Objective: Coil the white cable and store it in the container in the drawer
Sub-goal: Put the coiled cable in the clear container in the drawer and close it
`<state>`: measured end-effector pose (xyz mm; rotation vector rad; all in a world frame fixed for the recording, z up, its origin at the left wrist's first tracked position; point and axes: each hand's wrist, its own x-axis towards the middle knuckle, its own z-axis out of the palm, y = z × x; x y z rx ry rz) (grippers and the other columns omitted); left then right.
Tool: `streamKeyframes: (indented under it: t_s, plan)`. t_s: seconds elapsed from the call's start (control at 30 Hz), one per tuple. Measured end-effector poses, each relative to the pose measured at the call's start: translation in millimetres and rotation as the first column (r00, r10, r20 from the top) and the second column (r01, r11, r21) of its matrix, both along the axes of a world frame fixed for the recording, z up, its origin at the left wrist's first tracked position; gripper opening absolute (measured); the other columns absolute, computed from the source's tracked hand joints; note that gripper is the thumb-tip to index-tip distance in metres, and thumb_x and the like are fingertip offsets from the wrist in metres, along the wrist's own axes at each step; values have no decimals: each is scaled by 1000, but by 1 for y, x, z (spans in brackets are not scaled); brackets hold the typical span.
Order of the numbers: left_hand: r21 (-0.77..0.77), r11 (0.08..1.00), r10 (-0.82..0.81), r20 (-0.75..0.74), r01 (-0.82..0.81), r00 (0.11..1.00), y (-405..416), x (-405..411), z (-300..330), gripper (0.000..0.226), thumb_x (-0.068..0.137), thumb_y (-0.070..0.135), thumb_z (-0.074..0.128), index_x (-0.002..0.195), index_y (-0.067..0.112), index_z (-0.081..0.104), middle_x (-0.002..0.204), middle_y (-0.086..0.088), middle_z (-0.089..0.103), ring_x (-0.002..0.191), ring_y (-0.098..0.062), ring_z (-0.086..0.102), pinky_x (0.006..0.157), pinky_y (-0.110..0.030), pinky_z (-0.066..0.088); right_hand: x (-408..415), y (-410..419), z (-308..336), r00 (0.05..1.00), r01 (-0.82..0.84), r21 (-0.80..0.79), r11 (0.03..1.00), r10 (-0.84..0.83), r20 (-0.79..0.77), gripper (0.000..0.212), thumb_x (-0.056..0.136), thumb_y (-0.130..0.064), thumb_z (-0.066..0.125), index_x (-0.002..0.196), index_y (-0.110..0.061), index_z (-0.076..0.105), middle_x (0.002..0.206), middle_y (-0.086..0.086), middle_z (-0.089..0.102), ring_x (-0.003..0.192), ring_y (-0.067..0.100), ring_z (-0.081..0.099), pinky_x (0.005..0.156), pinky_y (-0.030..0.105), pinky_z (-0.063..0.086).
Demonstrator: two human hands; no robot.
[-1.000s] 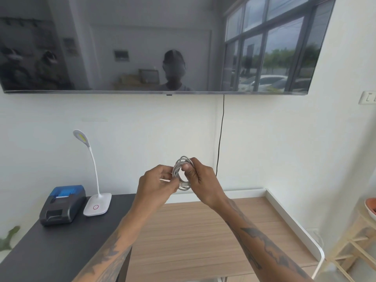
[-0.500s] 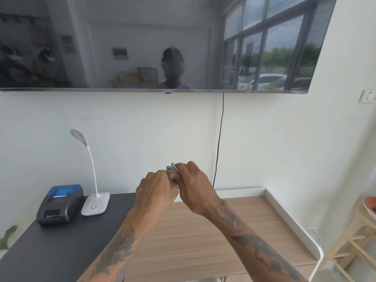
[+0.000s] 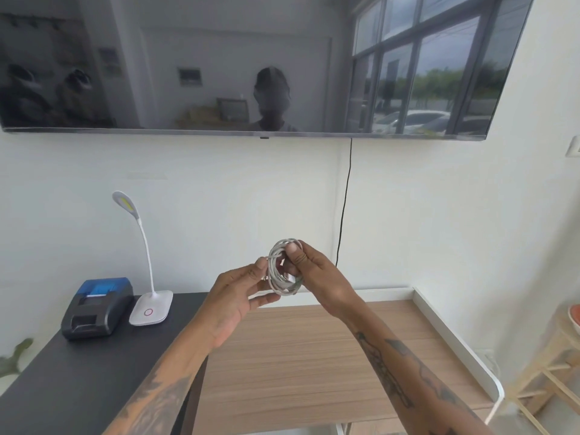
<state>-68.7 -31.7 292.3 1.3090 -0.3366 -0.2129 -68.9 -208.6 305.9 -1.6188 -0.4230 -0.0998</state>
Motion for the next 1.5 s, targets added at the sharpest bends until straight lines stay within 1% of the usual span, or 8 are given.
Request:
streamKeyframes:
  t_s: [0.23,0.3,0.47,0.63,0.87,1.2,1.33,1.5]
  plan:
    - [27,973,232,-65,-230,971,-14,-5,-5,38,100,33,49,79,26,80,80,-2,75,73,-18,73,73,-38,58,5,8,-16,995,-21,-31,999,18,-97,31,101,-43,49,100,-16,65,79,-5,57,69,14,57,65,29,50]
    - [50,967,251,-72,-248,965,-11,-5,-10,35,100,33,50,83,22,78,75,0,74,74,-19,69,72,-37,57,6,8,-23,988,-26,-42,999,19,-152,33,100,-42,53,108,-12,66,85,-4,61,76,17,61,69,30,52]
    - [38,979,205,-249,-202,947,5,-2,-28,23,97,29,58,101,11,73,91,-10,70,79,-27,67,72,-37,56,6,5,-37,952,36,32,999,-25,-306,32,100,-26,57,118,0,60,98,6,67,82,20,66,70,32,56]
    - [51,992,125,-435,-114,892,16,-11,-62,39,95,19,61,125,-6,60,107,-24,63,92,-36,63,81,-42,56,-9,8,-71,906,89,52,995,-59,-420,20,101,-14,54,114,-1,59,97,12,69,81,23,67,72,34,56]
    - [104,993,102,-615,-48,782,20,-38,-142,16,93,14,61,102,2,65,103,-23,64,80,-31,66,80,-42,58,-43,12,-157,779,164,2,986,-129,-614,26,101,-9,51,124,1,58,99,11,68,82,23,66,76,35,58]
    - [166,986,135,-775,-7,618,14,-85,-245,17,90,10,65,103,2,70,98,-20,69,86,-35,69,87,-45,59,-95,8,-265,597,186,-136,973,-222,-771,28,99,-13,54,125,-6,61,105,12,69,92,27,66,84,39,55]
    - [246,969,219,-819,-21,529,9,-112,-287,20,90,6,63,107,0,71,100,-21,69,90,-37,69,93,-47,57,-116,10,-306,503,123,-202,972,-237,-831,28,95,-8,54,121,-11,65,96,8,69,80,19,66,68,25,55]
    - [338,941,309,-845,-12,436,1,-137,-329,27,92,-1,56,116,-6,66,101,-23,67,93,-39,66,96,-48,55,-132,7,-350,373,12,-247,969,-233,-898,33,87,0,57,117,-7,69,90,11,69,72,20,64,64,25,56]
